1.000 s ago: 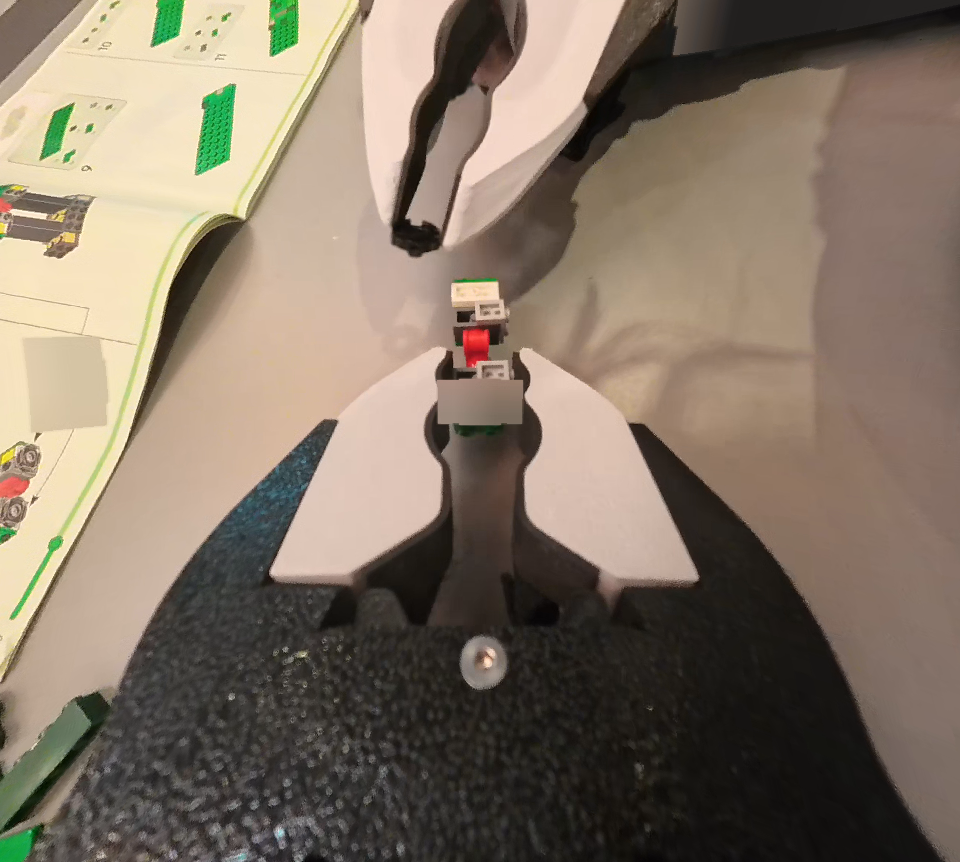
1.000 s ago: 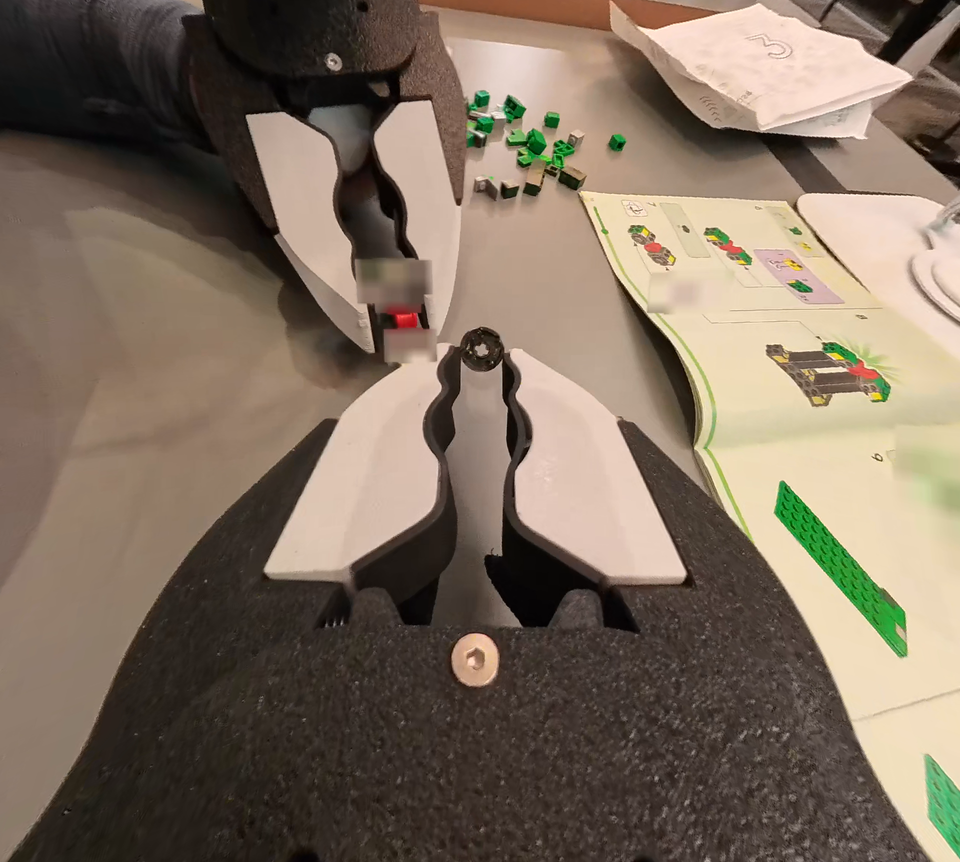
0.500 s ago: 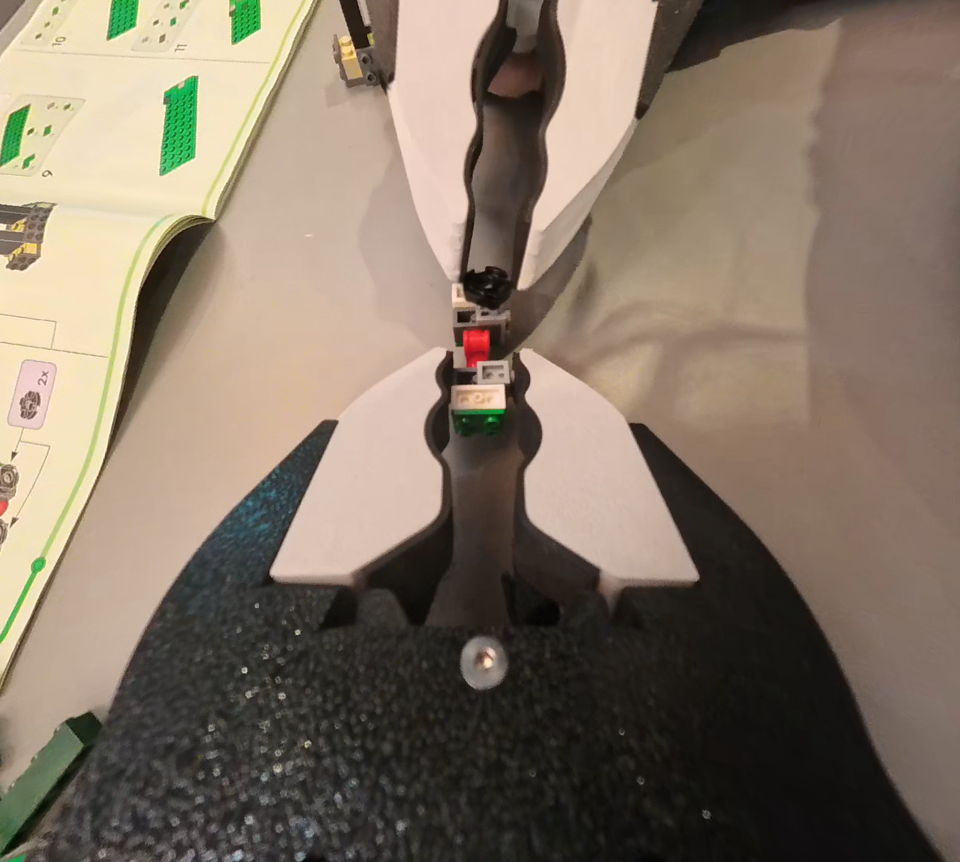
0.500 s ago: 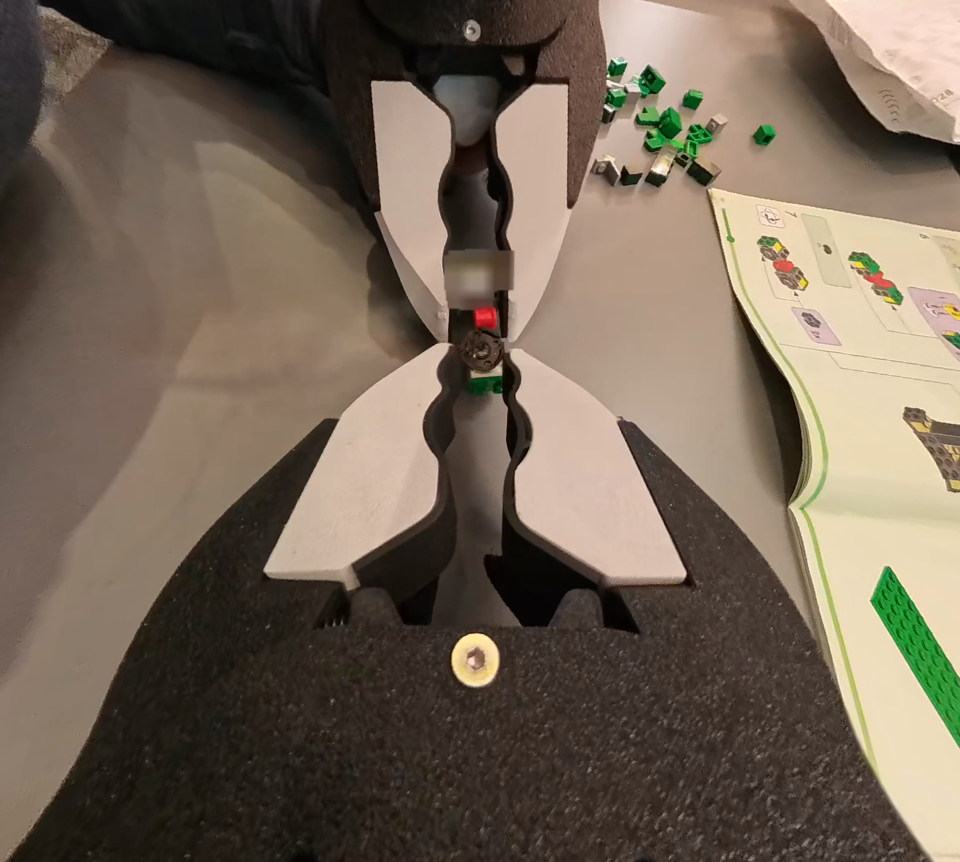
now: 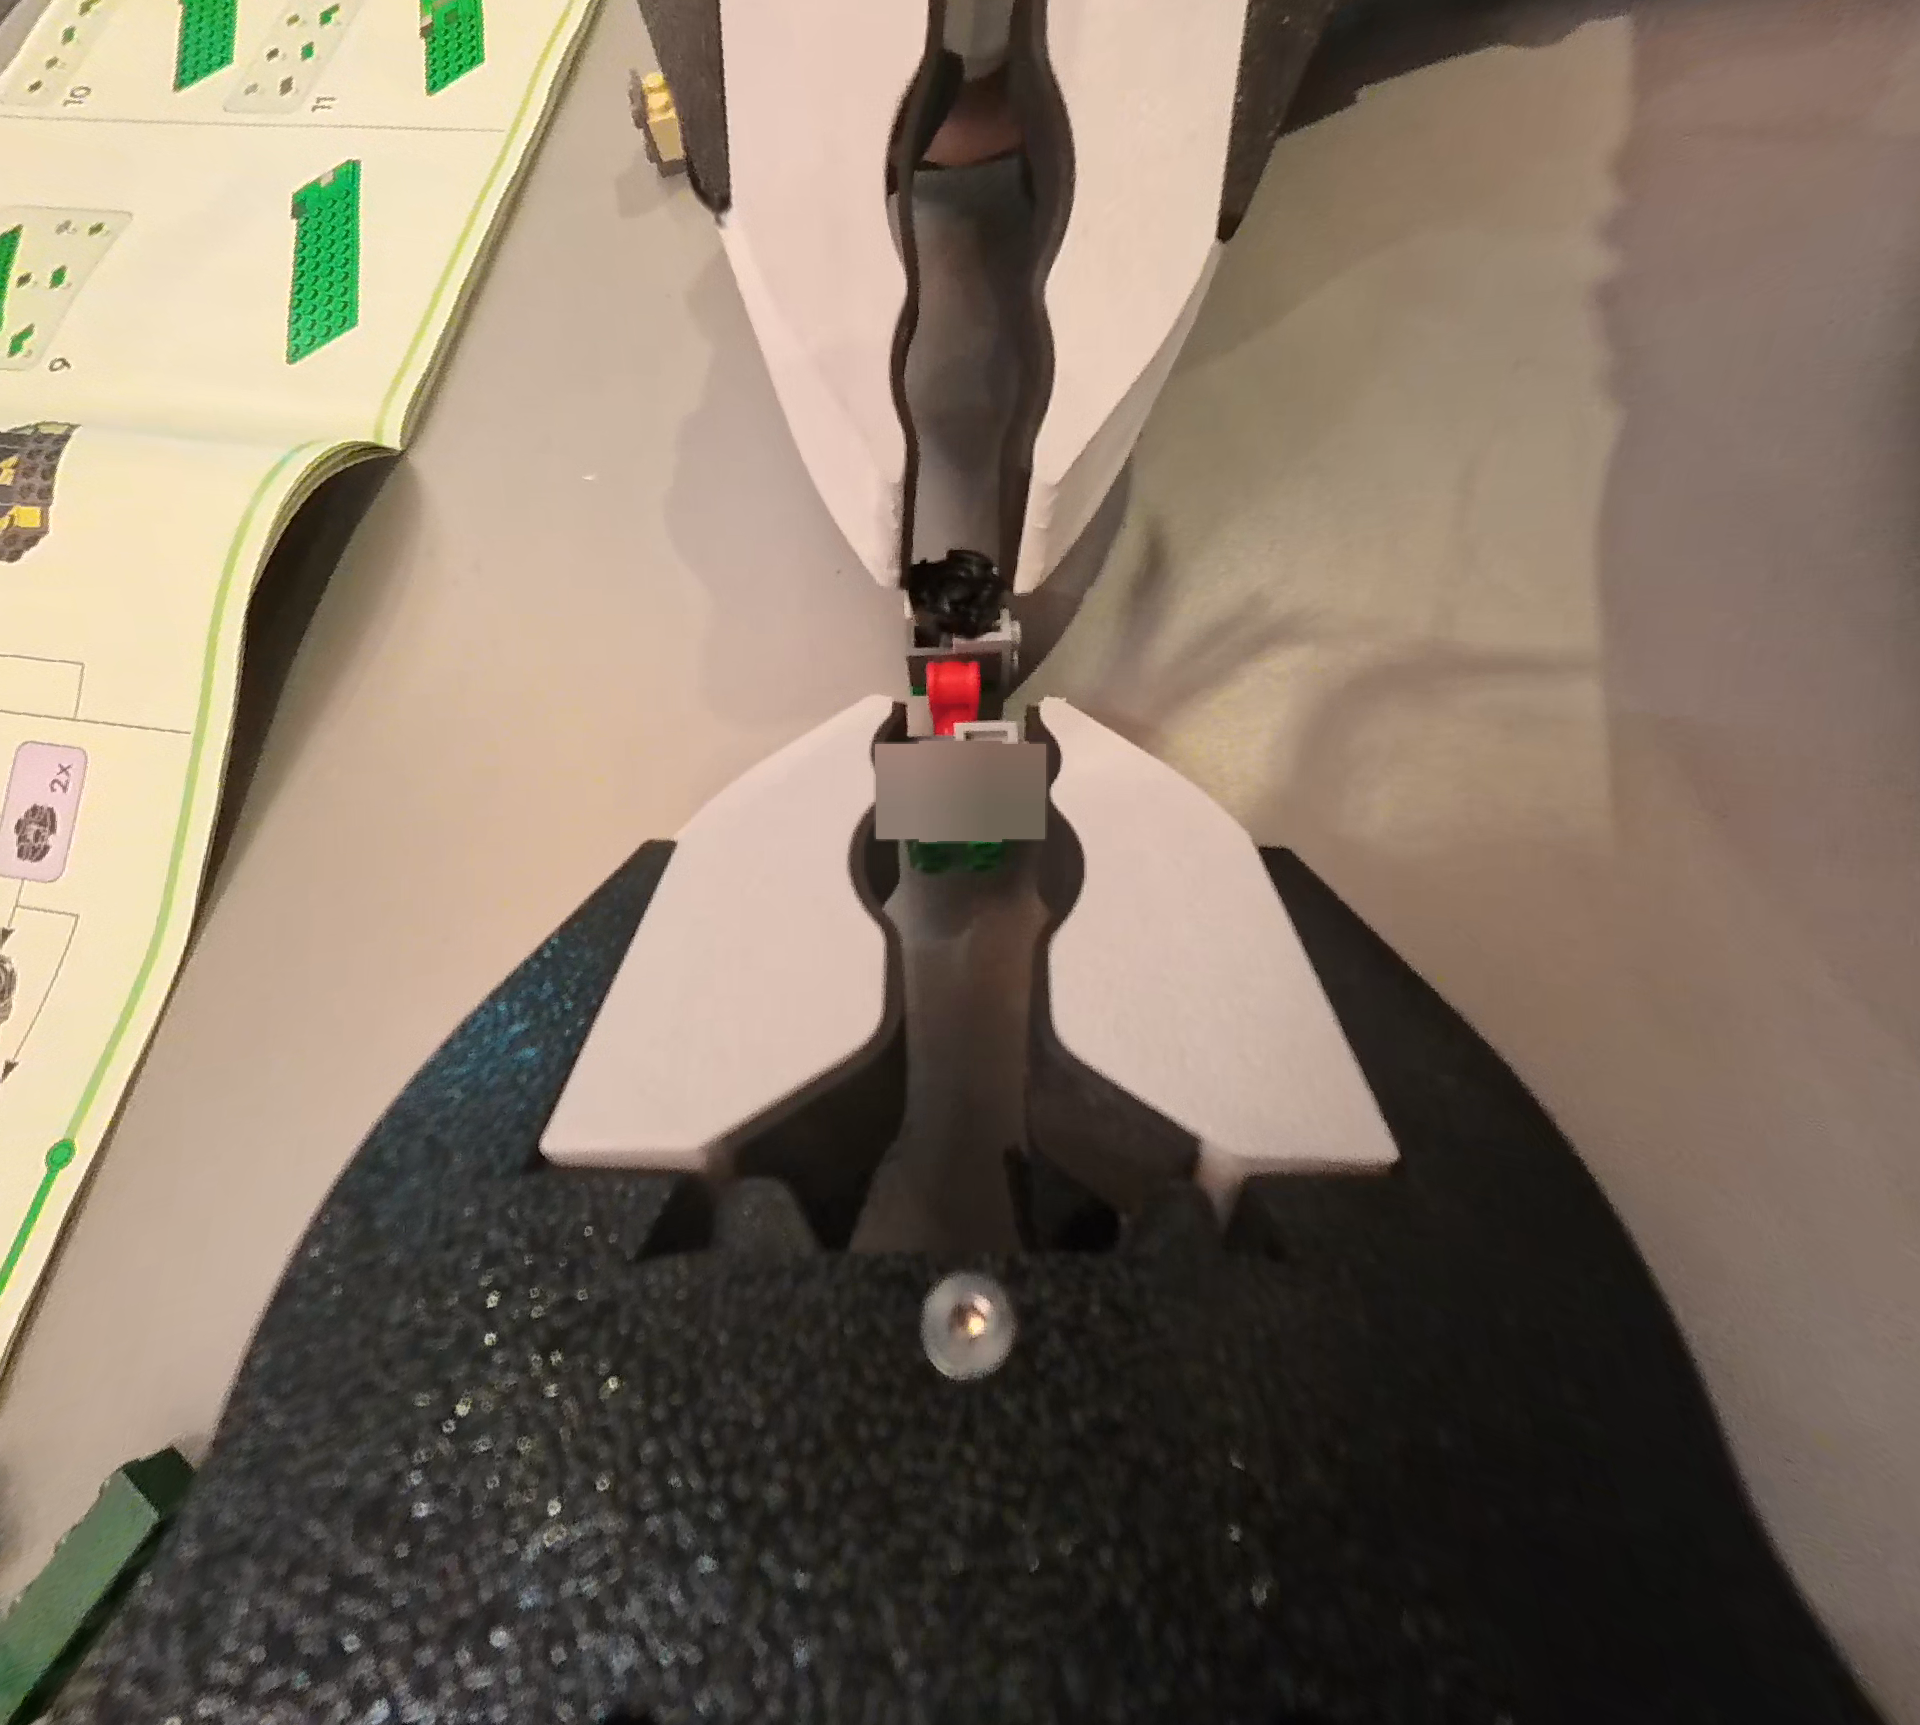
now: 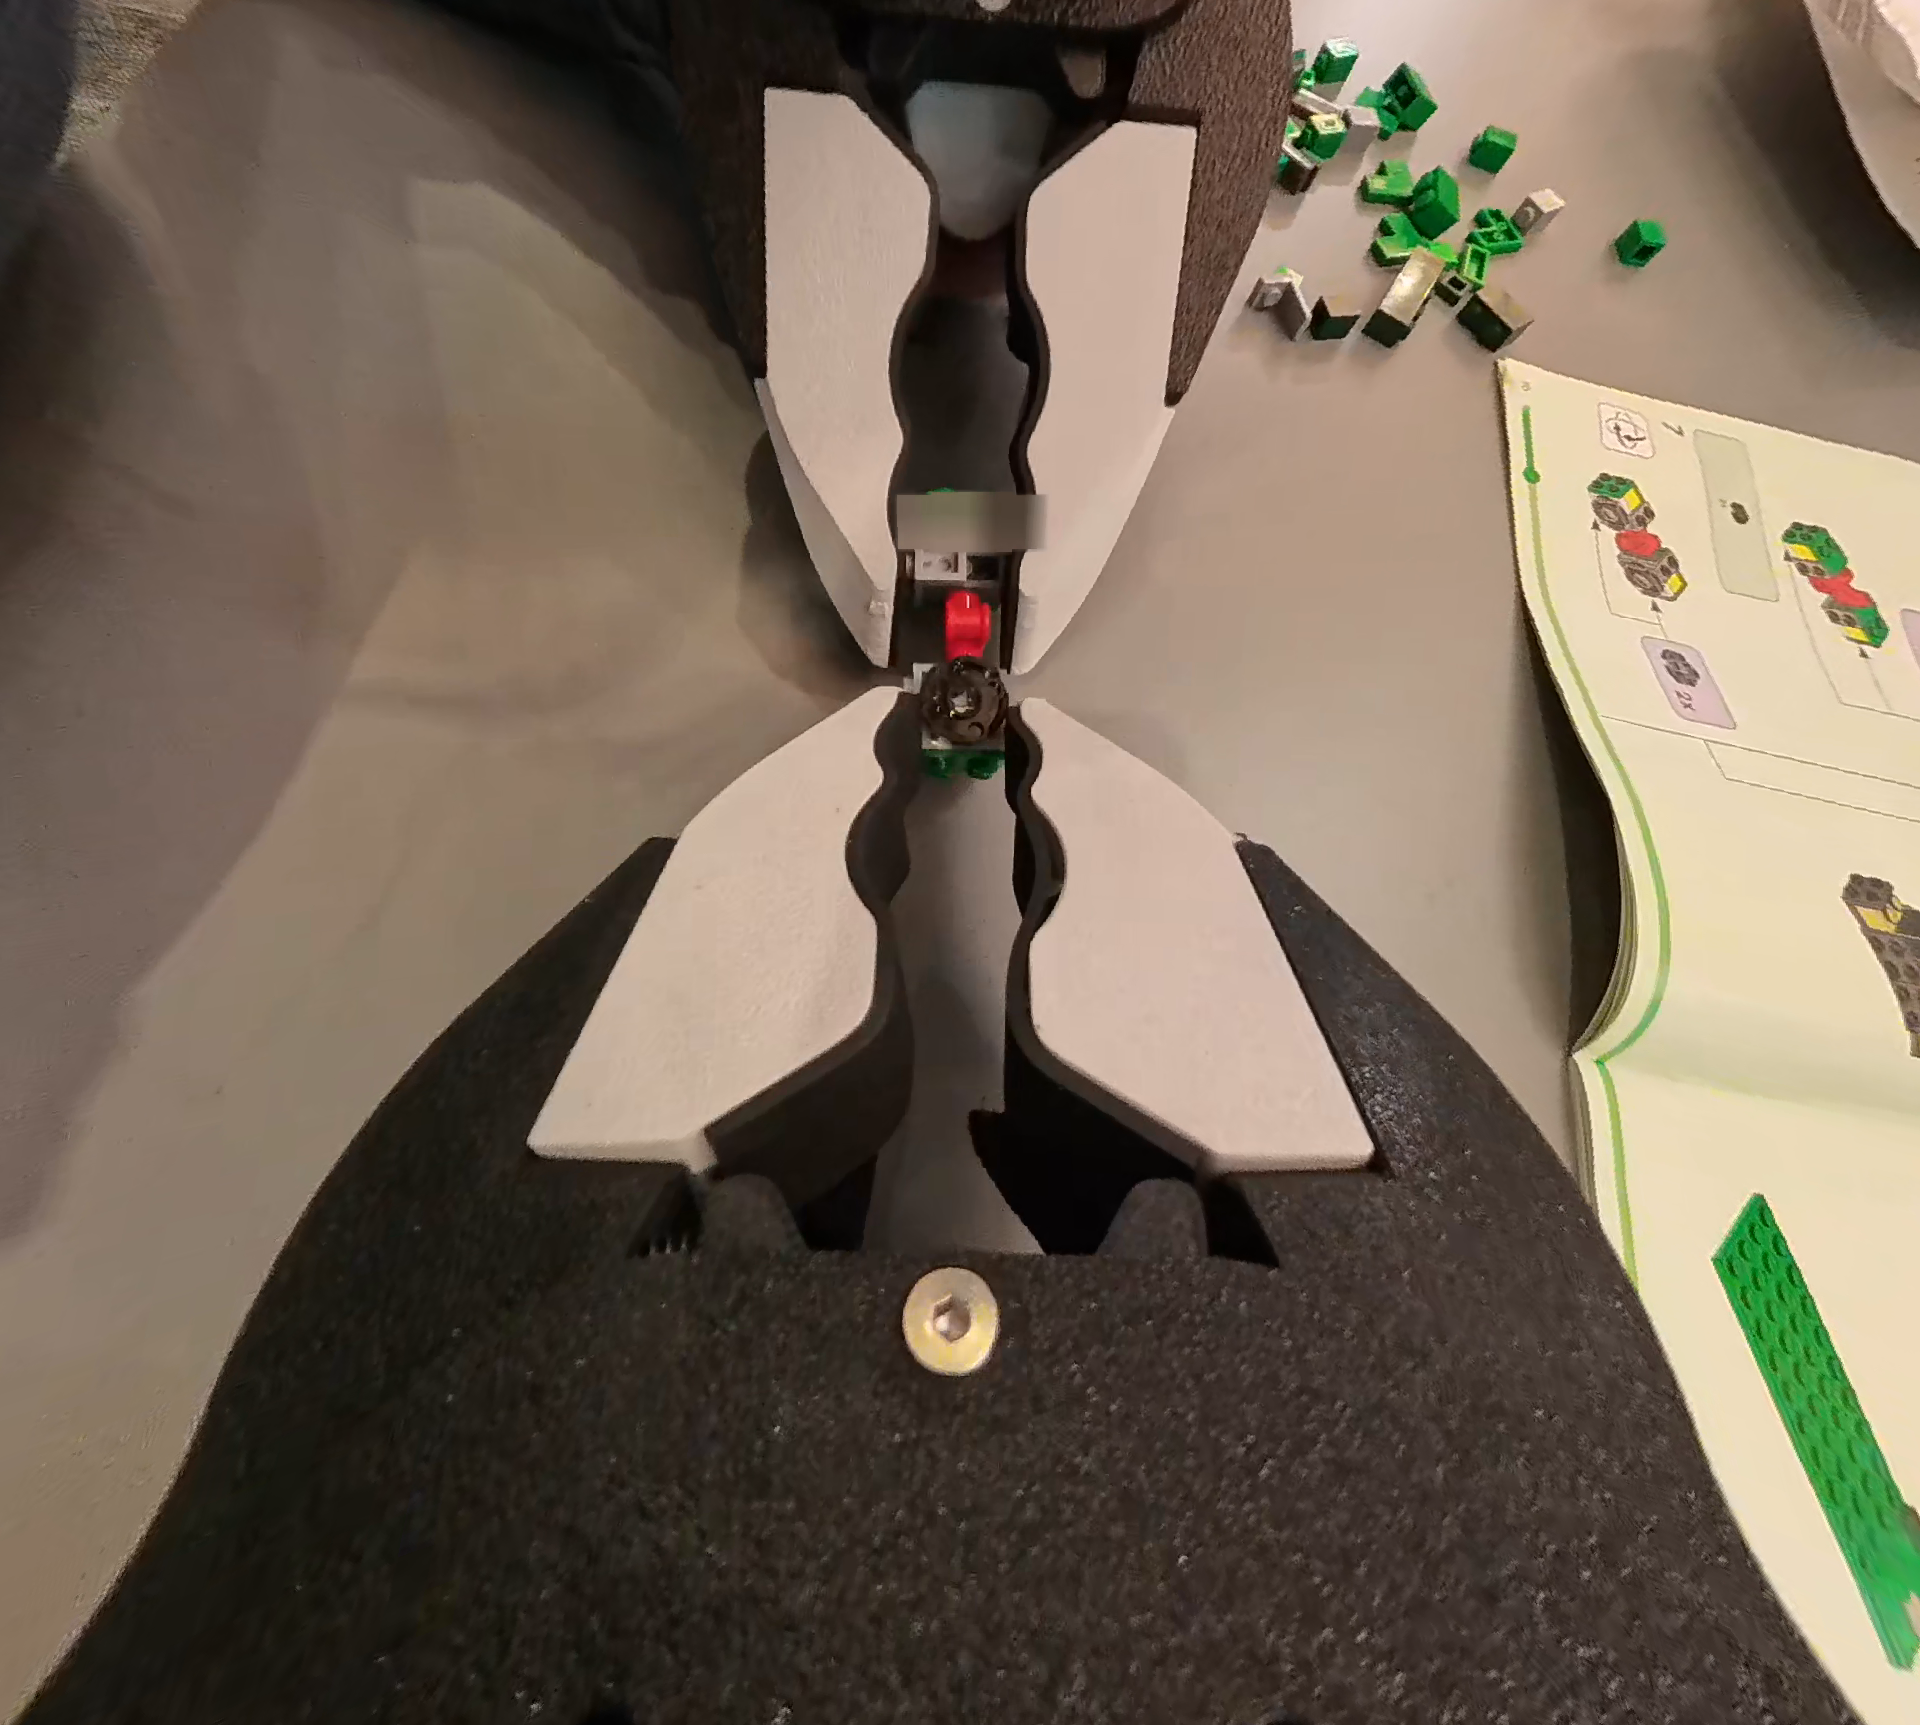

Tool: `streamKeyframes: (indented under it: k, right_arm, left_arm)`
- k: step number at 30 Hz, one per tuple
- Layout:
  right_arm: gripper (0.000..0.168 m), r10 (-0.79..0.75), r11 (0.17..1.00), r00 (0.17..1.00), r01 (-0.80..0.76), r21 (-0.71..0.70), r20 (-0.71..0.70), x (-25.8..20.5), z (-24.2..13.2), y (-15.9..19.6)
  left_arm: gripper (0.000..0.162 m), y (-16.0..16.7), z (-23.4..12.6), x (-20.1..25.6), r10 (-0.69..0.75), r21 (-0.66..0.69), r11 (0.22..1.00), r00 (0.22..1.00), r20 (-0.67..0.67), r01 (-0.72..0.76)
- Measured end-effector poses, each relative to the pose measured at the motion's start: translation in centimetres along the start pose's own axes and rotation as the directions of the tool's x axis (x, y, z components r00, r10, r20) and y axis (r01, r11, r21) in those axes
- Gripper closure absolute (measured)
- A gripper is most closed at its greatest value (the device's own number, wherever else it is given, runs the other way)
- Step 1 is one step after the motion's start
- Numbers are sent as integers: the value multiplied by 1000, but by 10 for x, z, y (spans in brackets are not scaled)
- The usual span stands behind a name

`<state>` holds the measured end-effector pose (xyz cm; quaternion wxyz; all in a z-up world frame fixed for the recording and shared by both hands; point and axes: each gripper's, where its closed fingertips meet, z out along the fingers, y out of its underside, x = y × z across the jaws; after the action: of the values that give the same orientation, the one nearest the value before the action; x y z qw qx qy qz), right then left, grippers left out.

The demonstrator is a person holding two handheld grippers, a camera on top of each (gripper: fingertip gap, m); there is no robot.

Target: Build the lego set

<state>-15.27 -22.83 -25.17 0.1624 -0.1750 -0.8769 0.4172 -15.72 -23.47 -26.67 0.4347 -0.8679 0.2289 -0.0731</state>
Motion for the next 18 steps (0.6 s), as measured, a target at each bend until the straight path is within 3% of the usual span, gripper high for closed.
streamKeyframes:
  k: [18]
  right_arm:
    - [153,-12,1000,1000,12,-12,28,-2,3,3]
  left_arm:
    - [141,2,2,2,14,-19,1000,1000,-8,-14]
